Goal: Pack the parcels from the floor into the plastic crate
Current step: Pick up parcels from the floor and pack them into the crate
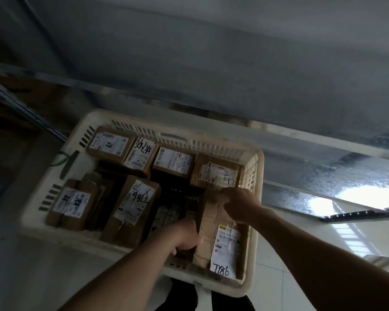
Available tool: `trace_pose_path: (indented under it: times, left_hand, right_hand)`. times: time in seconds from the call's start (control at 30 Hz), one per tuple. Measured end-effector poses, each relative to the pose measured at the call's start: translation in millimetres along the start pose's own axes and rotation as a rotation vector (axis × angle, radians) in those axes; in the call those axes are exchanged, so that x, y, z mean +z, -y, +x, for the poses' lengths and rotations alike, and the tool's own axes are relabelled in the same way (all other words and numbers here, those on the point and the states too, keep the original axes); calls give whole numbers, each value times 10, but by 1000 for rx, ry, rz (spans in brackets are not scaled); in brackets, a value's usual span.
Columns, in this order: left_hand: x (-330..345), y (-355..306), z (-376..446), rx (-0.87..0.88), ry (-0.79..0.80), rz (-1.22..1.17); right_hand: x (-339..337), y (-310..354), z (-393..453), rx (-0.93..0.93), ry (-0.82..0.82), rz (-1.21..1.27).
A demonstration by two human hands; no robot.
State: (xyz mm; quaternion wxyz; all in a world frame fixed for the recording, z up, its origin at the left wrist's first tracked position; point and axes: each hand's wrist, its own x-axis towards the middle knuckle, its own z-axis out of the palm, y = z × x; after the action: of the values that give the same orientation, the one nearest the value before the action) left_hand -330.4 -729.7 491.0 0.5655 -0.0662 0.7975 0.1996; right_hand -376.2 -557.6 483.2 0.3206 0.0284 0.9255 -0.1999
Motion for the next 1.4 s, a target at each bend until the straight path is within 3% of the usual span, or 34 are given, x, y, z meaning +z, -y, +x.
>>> trace_pose_path:
  times: [0.47, 1.4]
  left_hand:
    - [56, 26, 132, 113, -99, 153]
    - [-13, -142, 173, -28, -102, 110]
  right_hand:
    - [18, -93, 29, -15, -9, -23]
    - [-84, -212, 143, -87, 112, 21]
